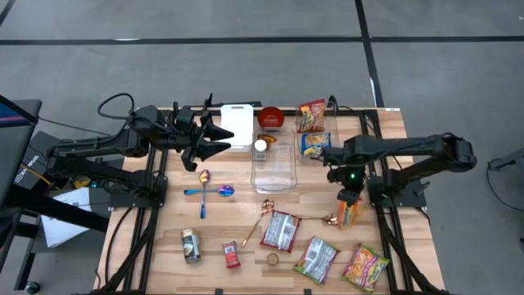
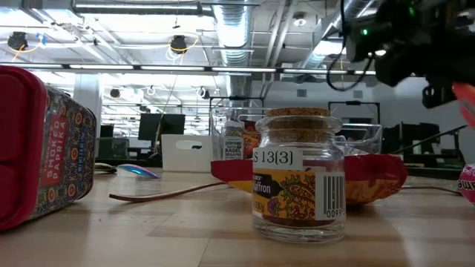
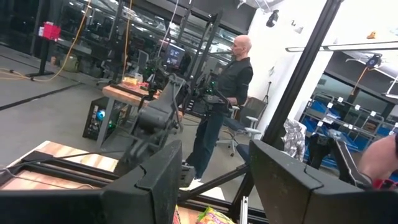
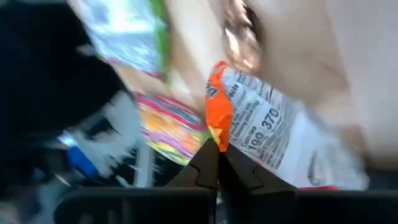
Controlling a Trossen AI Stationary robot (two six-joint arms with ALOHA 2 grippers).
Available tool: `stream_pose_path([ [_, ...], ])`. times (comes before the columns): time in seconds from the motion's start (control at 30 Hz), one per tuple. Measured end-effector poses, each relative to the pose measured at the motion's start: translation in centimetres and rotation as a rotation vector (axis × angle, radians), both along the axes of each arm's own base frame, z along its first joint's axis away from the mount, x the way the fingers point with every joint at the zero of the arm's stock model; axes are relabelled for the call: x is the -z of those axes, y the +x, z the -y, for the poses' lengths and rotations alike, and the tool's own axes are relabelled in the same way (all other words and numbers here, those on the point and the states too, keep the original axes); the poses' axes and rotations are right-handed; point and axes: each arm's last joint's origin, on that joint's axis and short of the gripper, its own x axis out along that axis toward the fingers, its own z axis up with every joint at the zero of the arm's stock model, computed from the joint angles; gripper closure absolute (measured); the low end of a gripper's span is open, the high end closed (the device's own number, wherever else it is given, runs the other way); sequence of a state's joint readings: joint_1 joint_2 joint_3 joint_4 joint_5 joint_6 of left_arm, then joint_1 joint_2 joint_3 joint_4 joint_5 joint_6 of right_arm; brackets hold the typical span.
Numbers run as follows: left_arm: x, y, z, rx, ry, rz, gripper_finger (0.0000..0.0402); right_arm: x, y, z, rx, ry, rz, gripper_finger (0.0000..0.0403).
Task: Pick & Place Food Item
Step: Put the orange noodle pack into the right transparent bin
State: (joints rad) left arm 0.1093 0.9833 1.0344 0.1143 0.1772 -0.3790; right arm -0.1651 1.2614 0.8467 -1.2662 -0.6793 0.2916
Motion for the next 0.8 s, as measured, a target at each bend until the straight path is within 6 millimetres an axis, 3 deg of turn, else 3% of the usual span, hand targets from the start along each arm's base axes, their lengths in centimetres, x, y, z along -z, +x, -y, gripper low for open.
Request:
stream_pose_path([
  [0.47,-0.3,0.0,-0.1,-0.020,-0.002,0.029,0.0220,-5.1,-0.6,1.3,0.356,0.140,0.393,0.0403],
  [0.67,-0.3,0.0,-0.1,-0.020,0.001,0.029,0.0220,-7.8,-0.7,3.7,0.571,0.146,0.619,0.0403],
  [0.8,-0.3,0.0,-0.1,-0.021,0.005,0.029,0.0220,-8.1,-1.1,5.8,0.700,0.115,0.684,0.0403],
])
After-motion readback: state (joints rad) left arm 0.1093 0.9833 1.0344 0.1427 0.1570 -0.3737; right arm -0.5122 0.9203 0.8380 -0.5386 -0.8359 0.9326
